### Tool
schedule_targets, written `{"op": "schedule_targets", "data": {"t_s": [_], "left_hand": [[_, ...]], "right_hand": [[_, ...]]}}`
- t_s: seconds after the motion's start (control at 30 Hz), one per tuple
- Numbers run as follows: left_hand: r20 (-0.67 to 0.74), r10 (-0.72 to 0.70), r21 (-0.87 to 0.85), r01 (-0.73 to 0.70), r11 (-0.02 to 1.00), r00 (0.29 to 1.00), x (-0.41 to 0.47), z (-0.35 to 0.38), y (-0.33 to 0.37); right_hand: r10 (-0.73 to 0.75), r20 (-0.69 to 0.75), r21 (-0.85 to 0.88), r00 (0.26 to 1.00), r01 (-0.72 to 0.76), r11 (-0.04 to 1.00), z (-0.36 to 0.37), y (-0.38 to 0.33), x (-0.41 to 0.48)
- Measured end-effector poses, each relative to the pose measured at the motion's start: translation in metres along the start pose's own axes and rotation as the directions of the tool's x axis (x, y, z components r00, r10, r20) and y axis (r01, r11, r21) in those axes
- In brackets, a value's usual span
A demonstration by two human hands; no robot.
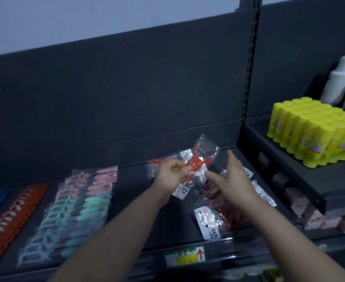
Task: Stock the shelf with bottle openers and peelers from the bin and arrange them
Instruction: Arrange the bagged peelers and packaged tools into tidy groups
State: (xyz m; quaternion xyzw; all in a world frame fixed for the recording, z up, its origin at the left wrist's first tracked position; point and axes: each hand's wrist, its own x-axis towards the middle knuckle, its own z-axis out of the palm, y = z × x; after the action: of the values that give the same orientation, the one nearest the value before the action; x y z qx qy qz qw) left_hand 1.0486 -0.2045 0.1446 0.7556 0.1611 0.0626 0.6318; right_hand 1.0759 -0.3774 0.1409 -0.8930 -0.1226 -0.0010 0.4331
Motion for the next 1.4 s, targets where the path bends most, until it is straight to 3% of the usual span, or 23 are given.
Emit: {"op": "schedule_targets", "data": {"t_s": [0.1,0.23,0.33,0.4,0.43,0.5,0.57,0.67,0.73,0.8,0.93,1.1,1.2,1.27,1.4], "left_hand": [[-0.073,-0.022,-0.148,0.011,0.989,0.997,0.0,0.001,0.0],[0.05,-0.044,-0.264,0.056,0.963,0.998,-0.006,-0.001,0.003],[-0.094,-0.007,-0.23,-0.015,0.973,0.996,-0.004,-0.019,-0.002],[-0.227,0.04,-0.182,-0.082,0.98,0.973,-0.001,-0.038,-0.008],[-0.241,0.08,-0.1,-0.107,0.989,0.967,0.0,-0.048,-0.012],[-0.137,0.118,0.103,-0.104,0.989,0.984,-0.001,-0.061,-0.02],[-0.005,0.044,0.225,-0.042,0.973,0.999,-0.003,-0.066,-0.03],[-0.03,-0.024,0.186,0.029,0.982,0.999,-0.004,-0.065,-0.045],[-0.085,-0.052,0.065,0.058,0.996,0.995,-0.005,-0.063,-0.046],[-0.094,-0.087,-0.007,0.086,0.996,0.992,-0.004,-0.062,-0.043],[-0.024,-0.113,-0.048,0.112,0.993,0.993,-0.004,-0.059,-0.038],[-0.004,-0.115,-0.101,0.114,0.988,0.993,-0.001,-0.056,-0.035],[-0.002,-0.108,-0.108,0.107,0.988,0.994,0.001,-0.055,-0.035],[-0.021,-0.076,-0.099,0.074,0.992,0.997,0.0,-0.055,-0.035],[-0.077,-0.017,-0.006,0.017,1.0,0.997,0.005,-0.059,-0.034]], "right_hand": [[0.044,0.135,0.155,0.99,-0.065,0.986,0.013,-0.016,0.006],[-0.065,0.088,0.114,0.994,0.055,0.992,0.027,-0.029,0.012],[-0.15,0.143,-0.128,0.978,0.168,0.977,0.019,-0.036,0.016],[-0.15,0.193,-0.365,0.97,0.212,0.906,0.012,-0.038,0.018],[-0.146,0.214,-0.469,0.966,0.233,0.852,0.01,-0.038,0.019],[-0.139,0.262,-0.561,0.955,0.268,0.783,0.01,-0.038,0.021],[-0.158,0.268,-0.486,0.95,0.275,0.83,0.016,-0.035,0.025],[-0.091,0.138,-0.062,0.986,0.101,0.993,0.023,-0.032,0.029],[0.015,0.073,0.245,0.997,-0.032,0.969,0.025,-0.032,0.028],[0.065,0.079,0.372,0.995,-0.089,0.924,0.028,-0.03,0.028],[0.056,0.072,0.465,0.996,-0.083,0.881,0.033,-0.027,0.032],[0.002,-0.013,0.232,1.0,0.001,0.973,0.036,-0.027,0.035],[0.07,0.063,0.327,0.996,-0.087,0.941,0.038,-0.026,0.036],[0.115,0.101,0.299,0.988,-0.141,0.944,0.039,-0.022,0.039],[0.196,-0.018,0.291,0.981,-0.182,0.939,0.033,-0.011,0.045]]}}
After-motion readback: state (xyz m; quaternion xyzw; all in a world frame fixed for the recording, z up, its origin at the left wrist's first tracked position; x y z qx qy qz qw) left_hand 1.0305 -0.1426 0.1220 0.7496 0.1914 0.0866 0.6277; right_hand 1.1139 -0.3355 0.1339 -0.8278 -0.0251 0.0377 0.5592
